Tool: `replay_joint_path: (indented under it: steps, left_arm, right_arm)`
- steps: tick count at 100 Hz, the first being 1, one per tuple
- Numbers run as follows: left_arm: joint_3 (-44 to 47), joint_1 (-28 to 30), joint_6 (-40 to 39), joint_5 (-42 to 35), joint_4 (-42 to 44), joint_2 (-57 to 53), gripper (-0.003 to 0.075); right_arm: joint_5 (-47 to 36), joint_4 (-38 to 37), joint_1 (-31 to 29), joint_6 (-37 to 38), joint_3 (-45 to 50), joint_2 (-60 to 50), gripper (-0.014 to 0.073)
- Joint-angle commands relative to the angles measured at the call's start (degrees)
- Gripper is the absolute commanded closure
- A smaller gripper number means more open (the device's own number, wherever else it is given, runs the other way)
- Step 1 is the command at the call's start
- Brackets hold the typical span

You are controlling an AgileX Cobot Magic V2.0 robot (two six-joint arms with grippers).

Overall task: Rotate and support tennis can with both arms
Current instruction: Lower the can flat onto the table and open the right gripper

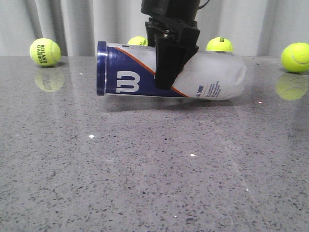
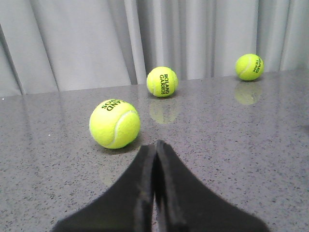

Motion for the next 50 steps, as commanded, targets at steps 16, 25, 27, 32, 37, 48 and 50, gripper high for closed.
replay_joint_path:
  steps: [16,25,27,32,37,48,50]
  left_arm:
    - [2.53,0.32,-0.2,-4.24,-0.4,-1.91,0.074]
    - [2.53,0.32,-0.2,-4.24,-0.4,-1.91,0.074]
    - [2.53,0.32,-0.2,-4.24,-0.4,-1.91,0.074]
    - [2.53,0.32,-0.2,-4.24,-0.4,-1.91,0.074]
    - [2.53,0.32,-0.2,-4.24,-0.4,-1.91,0.074]
    - [2.53,0.32,-0.2,-4.24,-0.4,-1.91,0.074]
    - [2.53,0.32,-0.2,-4.24,-0.4,-1.91,0.074]
  right_arm:
    - [-0.62,0.23,-0.09,1.94,-1.75,-2.17,-0.0018]
    - [-0.67,0.23,-0.09,1.93,-1.75,-2.17,-0.0066]
    - [-0.67,0.23,-0.09,1.93,-1.75,-2.17,-0.006]
    - [-0.67,0.16,-0.09,1.93,-1.75,-2.17,-0.0054]
    - [-0.67,0.04,-0.09,1.93,-1.75,-2.17,-0.0054]
    - [-0.67,-0.15,-0.09,1.93,-1.75,-2.17,-0.0054]
    - [-0.67,-0.15,-0.09,1.93,-1.75,-2.17,-0.0054]
